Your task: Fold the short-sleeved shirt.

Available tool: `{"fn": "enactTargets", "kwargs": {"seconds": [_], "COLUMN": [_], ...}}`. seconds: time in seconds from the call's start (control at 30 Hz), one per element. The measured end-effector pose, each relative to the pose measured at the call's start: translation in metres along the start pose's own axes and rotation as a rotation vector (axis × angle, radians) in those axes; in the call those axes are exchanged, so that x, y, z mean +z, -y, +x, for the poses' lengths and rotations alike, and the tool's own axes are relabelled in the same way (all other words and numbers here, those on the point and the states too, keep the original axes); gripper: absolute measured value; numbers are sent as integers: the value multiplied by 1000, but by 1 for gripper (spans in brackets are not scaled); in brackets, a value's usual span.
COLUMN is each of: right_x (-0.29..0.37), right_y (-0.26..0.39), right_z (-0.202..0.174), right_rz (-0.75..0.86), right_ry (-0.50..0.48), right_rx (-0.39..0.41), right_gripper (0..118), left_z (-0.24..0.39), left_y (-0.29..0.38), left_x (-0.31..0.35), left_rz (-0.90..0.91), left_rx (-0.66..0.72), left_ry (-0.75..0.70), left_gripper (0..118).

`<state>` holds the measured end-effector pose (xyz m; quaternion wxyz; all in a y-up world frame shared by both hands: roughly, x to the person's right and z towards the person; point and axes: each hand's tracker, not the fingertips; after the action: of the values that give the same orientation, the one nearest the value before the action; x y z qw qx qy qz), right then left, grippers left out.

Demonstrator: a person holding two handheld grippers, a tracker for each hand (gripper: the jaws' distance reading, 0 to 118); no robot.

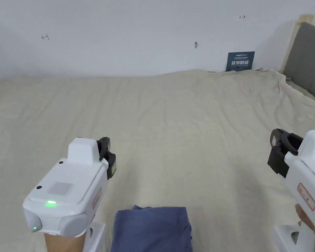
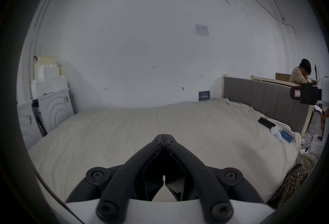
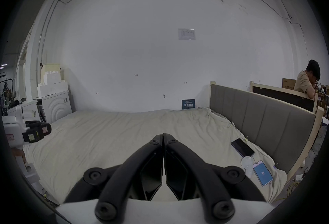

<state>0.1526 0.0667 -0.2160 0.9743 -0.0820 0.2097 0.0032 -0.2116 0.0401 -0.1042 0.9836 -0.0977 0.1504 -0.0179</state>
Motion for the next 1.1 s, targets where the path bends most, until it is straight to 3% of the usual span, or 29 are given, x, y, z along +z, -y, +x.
{"fn": "enactTargets", "kwargs": {"seconds": [0.33, 0.7, 1.1], "right_x": [1, 1, -40], "right_y": [0, 7, 114], "right_z": [-32, -50, -113], "right_rz": [57, 62, -141], "right_ry": [-22, -20, -128], "right_rx": [34, 39, -6], "right_gripper": [0, 0, 0], "left_z": [-41, -54, -67], "left_y": [5, 10, 30], "left_x": [21, 22, 28], "left_rz": [81, 67, -3], "left_rx": [34, 59, 83], "left_ry": [-140, -157, -147], "left_gripper": [0, 0, 0]}}
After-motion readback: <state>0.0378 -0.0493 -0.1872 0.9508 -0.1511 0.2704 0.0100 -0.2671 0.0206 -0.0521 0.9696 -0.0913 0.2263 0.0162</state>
